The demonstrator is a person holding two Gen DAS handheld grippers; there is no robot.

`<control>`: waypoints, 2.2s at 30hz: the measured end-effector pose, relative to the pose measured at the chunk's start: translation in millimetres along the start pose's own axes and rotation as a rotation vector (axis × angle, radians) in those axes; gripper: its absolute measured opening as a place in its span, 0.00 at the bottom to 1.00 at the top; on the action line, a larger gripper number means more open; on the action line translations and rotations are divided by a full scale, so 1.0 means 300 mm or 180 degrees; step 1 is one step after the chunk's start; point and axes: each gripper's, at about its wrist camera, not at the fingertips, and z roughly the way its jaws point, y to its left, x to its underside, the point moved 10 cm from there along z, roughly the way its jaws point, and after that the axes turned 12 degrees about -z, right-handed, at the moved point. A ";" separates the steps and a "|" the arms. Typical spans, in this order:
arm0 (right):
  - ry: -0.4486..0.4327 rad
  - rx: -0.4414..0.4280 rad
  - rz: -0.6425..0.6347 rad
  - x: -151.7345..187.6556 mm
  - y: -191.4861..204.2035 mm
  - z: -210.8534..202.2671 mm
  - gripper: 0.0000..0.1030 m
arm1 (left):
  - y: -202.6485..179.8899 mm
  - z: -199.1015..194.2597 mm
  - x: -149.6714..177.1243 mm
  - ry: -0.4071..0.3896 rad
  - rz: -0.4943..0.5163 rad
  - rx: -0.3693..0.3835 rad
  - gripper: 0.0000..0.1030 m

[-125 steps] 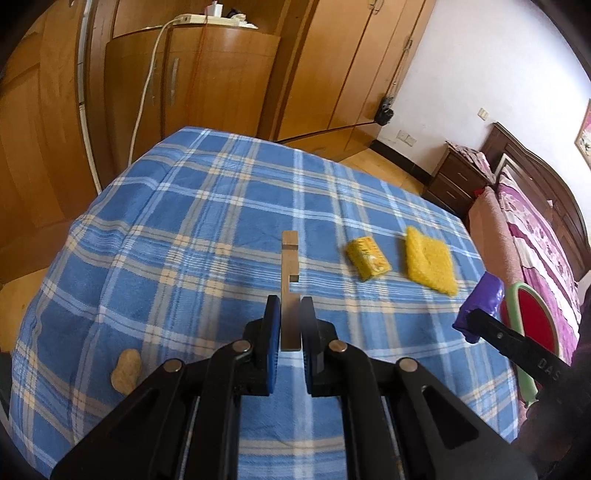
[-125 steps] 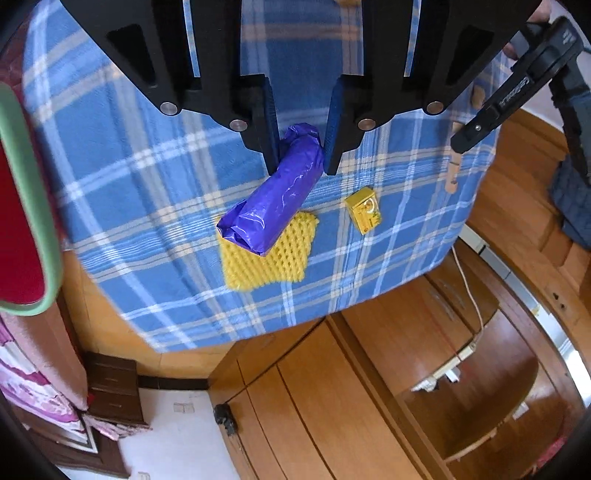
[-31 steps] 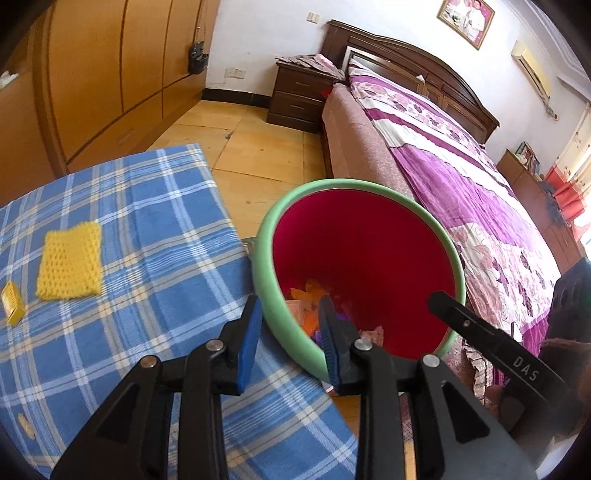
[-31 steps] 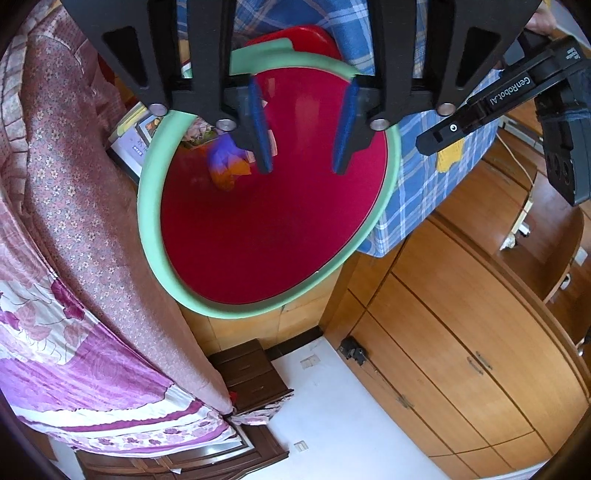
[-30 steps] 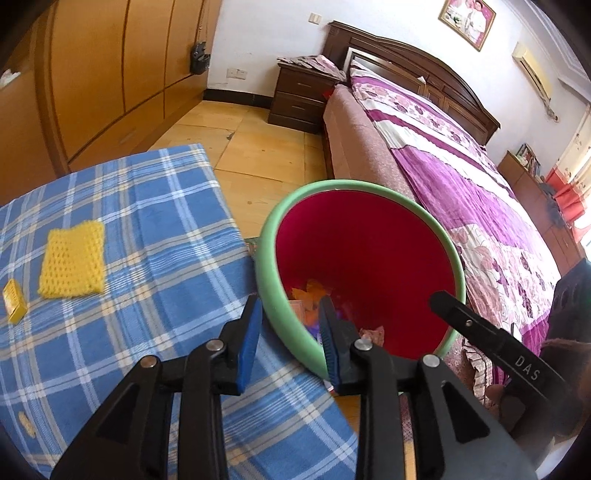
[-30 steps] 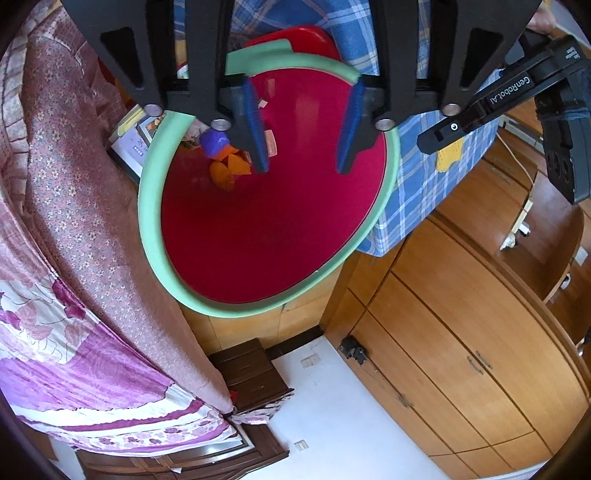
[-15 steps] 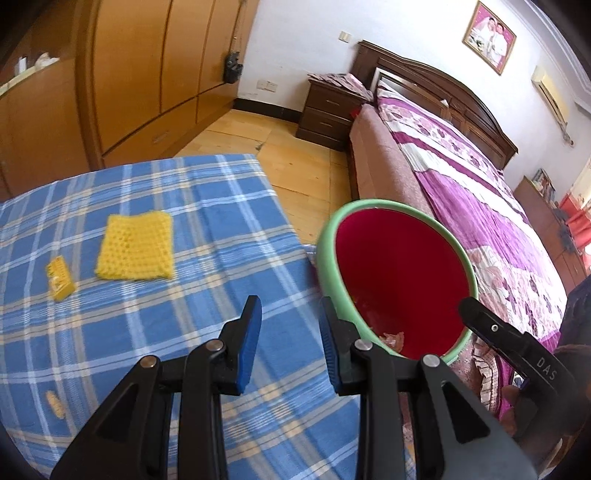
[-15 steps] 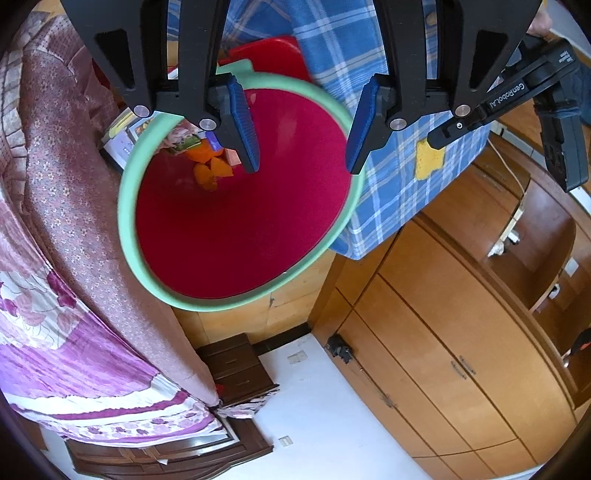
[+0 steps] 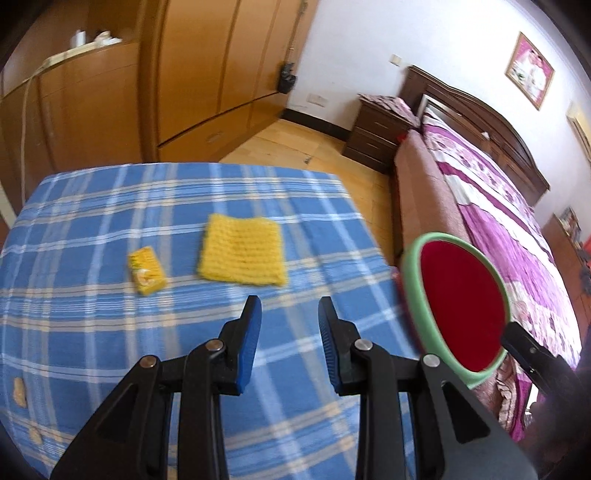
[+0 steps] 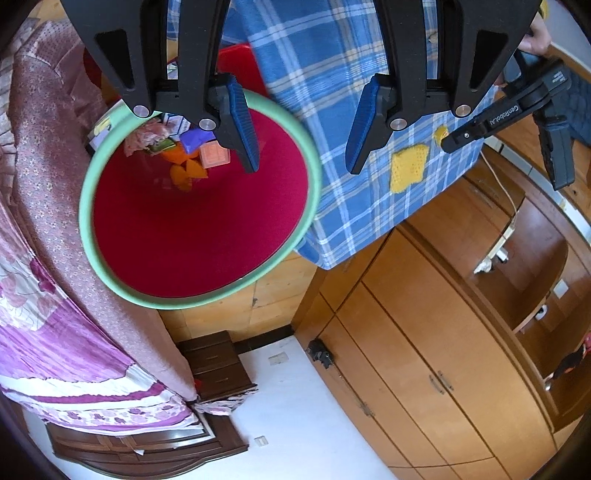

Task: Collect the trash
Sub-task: 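Move both open tools back over the table toward the yellow items, then grasp the yellow box with the left tool while the right tool grasps the yellow foam net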

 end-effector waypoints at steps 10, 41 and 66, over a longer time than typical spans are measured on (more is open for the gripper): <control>0.0099 -0.0001 -0.0084 0.016 0.058 0.048 0.48 | 0.203 0.047 -0.065 -0.0065 -0.0211 -0.0338 0.33; 0.0536 -0.0220 -0.0714 -0.020 0.382 0.352 0.48 | 0.436 0.197 -0.139 -0.0120 -0.0506 -0.0549 0.33; 0.0843 -0.0293 -0.1211 0.061 0.562 0.678 0.20 | 0.477 0.162 -0.153 -0.0343 -0.0416 -0.0718 0.33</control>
